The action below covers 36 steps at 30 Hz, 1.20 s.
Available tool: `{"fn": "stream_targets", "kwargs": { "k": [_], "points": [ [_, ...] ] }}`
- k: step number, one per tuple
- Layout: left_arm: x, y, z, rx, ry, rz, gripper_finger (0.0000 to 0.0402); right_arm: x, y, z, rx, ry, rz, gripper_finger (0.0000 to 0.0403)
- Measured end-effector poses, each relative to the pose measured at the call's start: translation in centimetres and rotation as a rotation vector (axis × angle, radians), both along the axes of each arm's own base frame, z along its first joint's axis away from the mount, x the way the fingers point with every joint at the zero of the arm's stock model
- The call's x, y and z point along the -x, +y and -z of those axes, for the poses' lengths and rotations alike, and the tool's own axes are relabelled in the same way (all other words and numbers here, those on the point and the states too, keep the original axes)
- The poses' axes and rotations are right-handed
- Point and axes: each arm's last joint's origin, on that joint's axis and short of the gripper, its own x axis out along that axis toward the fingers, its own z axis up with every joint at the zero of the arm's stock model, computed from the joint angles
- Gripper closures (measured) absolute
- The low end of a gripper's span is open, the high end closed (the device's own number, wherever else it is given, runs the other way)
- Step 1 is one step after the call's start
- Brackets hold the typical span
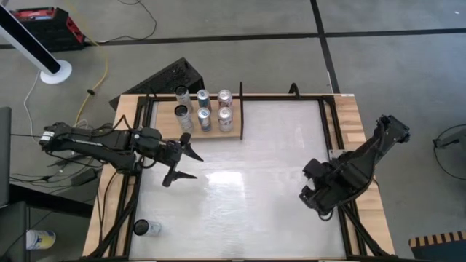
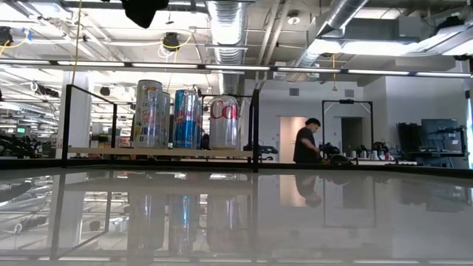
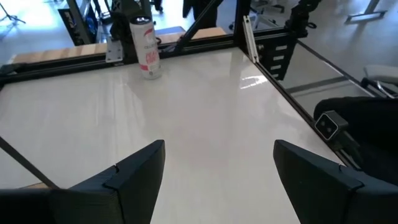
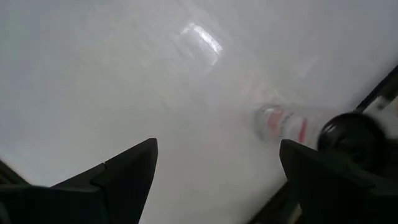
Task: Place canned beverage on shelf
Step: Put the right red soda can on the shelf
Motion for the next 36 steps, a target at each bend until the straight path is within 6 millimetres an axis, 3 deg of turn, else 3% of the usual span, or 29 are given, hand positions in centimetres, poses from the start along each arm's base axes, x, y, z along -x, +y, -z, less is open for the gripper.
{"fn": "stream_targets", "kwargs": {
  "k": [11, 24, 30, 36],
  "points": [
    [0.0, 0.0, 0.0, 0.02, 0.004, -0.005, 0.0118, 2.1, -3.0, -1.6, 0.004, -0.002, -0.309, 0.0042],
    [0.0, 0.0, 0.0, 0.031, 0.005, -0.024, 0.0118, 8.1, -8.6, 0.5, -0.127, -0.037, -0.236, 0.0042],
    [-0.1, 0.1, -0.3, 0.028, -0.021, -0.044, 0.0118, 9.0, -9.6, 1.3, -0.132, -0.047, -0.199, 0.0042],
    [-0.1, 0.1, -0.4, 0.02, -0.033, -0.047, 0.0118, 8.7, -9.3, 2.2, -0.158, 0.002, -0.193, 0.0042]
  ]
}}
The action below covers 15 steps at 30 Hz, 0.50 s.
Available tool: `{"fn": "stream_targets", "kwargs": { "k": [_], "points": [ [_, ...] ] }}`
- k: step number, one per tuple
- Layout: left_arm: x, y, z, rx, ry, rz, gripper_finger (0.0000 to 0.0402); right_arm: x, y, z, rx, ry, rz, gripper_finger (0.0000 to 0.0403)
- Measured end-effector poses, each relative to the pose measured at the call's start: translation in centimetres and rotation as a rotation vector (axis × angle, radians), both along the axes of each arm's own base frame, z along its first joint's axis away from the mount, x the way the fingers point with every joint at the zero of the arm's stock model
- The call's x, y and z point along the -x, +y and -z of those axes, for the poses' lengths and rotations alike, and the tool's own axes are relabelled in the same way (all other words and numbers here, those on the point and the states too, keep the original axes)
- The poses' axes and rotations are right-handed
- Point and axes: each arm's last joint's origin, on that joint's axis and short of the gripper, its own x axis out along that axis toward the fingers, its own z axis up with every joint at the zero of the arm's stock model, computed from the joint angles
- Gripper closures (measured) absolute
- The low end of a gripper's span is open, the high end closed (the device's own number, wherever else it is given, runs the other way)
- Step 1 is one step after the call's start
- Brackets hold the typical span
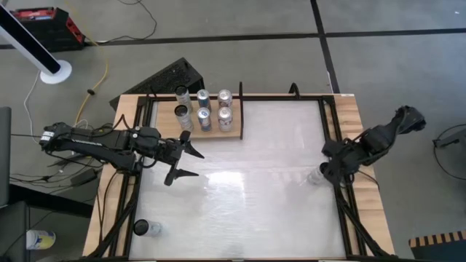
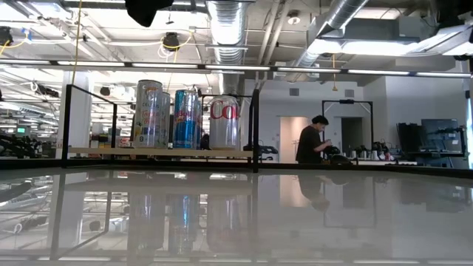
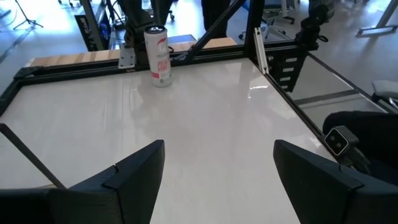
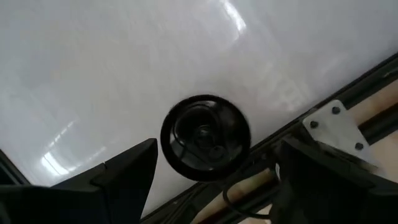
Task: Place canned beverage on shelf
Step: Put the right red soda can on the shelf
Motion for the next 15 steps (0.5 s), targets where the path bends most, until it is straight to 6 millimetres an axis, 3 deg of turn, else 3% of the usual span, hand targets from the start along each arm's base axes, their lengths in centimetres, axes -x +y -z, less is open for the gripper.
{"fn": "stream_targets", "kwargs": {
  "k": [15],
  "points": [
    [0.02, 0.0, 0.09, 0.004, 0.011, -0.001, 0.0118, -0.75, 0.55, 0.69, -0.031, 0.002, 0.02, 0.0042]
  ]
}}
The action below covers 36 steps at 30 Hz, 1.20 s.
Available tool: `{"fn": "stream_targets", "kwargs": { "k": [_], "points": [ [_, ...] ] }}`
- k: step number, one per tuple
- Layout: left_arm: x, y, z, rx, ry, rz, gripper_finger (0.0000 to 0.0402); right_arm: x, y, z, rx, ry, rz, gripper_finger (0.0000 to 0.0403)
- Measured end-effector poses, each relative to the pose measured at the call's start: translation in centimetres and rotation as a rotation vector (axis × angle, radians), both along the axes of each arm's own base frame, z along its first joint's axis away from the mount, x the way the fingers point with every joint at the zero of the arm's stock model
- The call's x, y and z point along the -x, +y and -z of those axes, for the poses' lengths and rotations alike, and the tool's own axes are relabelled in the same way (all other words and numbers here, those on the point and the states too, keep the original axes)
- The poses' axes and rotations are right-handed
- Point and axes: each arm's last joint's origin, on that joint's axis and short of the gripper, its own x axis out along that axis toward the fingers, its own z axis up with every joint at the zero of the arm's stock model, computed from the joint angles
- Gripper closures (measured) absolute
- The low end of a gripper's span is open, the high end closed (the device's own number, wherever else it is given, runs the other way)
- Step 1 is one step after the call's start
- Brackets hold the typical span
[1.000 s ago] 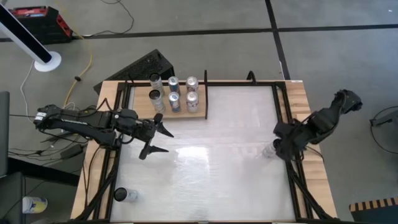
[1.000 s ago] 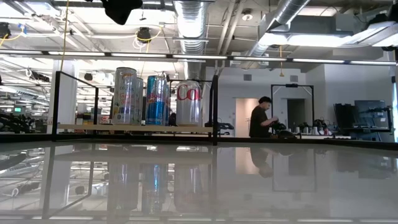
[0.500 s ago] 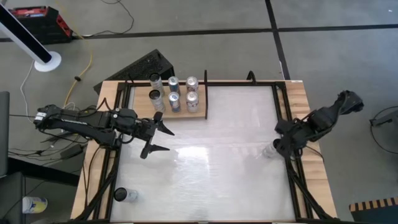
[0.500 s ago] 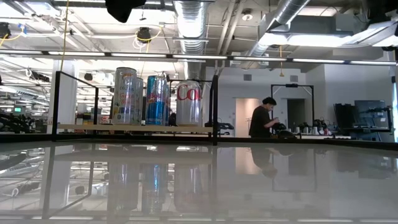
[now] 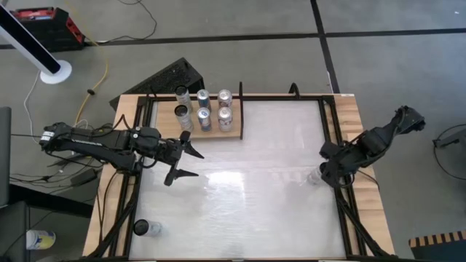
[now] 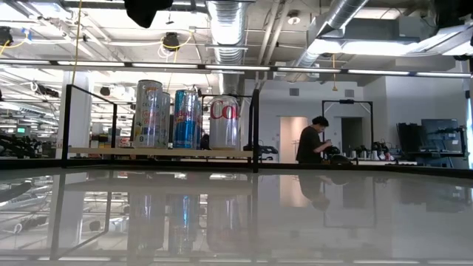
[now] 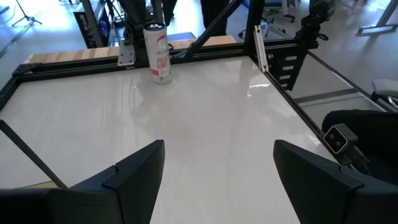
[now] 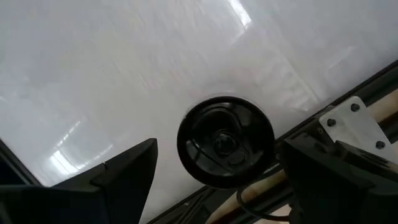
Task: Place canned beverage on shelf
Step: Put the right red soda can on the shelf
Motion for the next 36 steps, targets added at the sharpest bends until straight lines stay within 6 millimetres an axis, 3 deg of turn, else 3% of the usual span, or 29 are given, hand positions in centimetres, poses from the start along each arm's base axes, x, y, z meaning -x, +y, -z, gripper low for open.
{"fn": "stream_targets", "kwargs": {
  "k": [21, 28, 32, 36],
  "points": [
    [0.1, 0.0, 0.2, 0.001, 0.023, 0.002, 0.0118, -2.6, 1.6, 2.0, 0.133, 0.217, -0.03, 0.0051],
    [0.1, 0.0, 0.4, 0.008, 0.041, 0.001, 0.0118, -2.7, 1.6, 2.0, 0.148, 0.203, -0.014, 0.0121],
    [0.2, 0.0, 0.7, 0.018, 0.079, 0.001, 0.0118, -3.1, 1.8, 2.0, 0.123, 0.163, 0.004, 0.0125],
    [0.4, 0.0, 1.2, 0.014, 0.133, 0.022, 0.0118, -4.6, 2.4, 1.8, 0.082, 0.003, 0.012, 0.0125]
  ]
}}
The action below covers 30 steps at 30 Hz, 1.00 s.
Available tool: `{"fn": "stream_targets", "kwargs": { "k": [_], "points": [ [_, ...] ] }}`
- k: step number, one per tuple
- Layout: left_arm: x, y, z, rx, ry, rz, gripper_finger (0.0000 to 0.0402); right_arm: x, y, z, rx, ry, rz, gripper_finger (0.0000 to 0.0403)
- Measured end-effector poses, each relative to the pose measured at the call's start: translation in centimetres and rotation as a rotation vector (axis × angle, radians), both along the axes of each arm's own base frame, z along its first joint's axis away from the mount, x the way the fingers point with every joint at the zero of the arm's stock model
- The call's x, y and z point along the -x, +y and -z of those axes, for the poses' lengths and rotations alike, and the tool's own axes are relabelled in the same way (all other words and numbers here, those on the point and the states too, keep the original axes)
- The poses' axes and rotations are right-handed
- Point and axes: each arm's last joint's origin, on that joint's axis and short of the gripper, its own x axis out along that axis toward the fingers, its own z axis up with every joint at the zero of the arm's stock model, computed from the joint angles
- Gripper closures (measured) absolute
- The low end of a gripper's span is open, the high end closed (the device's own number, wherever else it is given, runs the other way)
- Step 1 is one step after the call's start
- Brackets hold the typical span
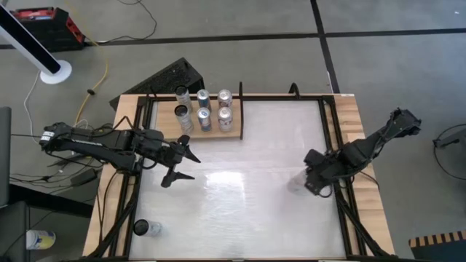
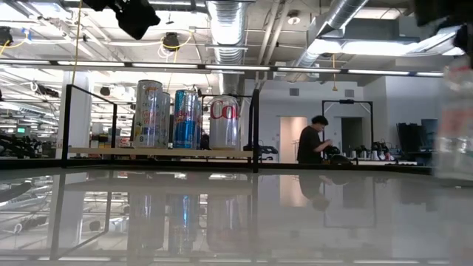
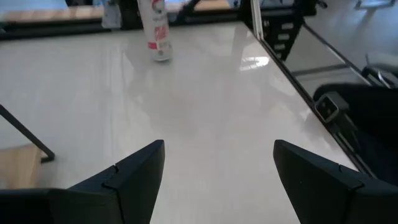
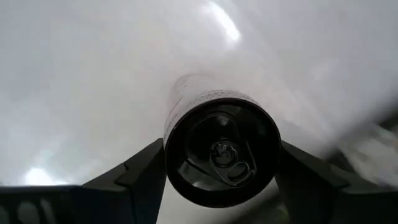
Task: Place canned beverage on shelf
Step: Put the right red soda can on the shelf
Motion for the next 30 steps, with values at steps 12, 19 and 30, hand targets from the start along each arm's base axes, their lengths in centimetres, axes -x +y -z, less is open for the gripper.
{"fn": "stream_targets", "kwargs": {
  "k": [12, 19, 30],
  "points": [
    [0.2, -0.4, 0.8, -0.034, 0.049, 0.04, 0.0118, -13.9, 0.1, -3.3, 0.096, -0.23, -0.235, 0.0125],
    [0.7, -1.4, 1.2, -0.041, 0.105, 0.087, 0.0118, -24.5, -1.6, -4.5, 0.243, -0.233, -0.497, 0.0125],
    [1.6, -1.8, 2.3, -0.083, 0.233, -0.034, 0.0118, -33.5, -3.9, -1.0, 0.31, -0.151, -0.763, 0.0125]
  ]
}}
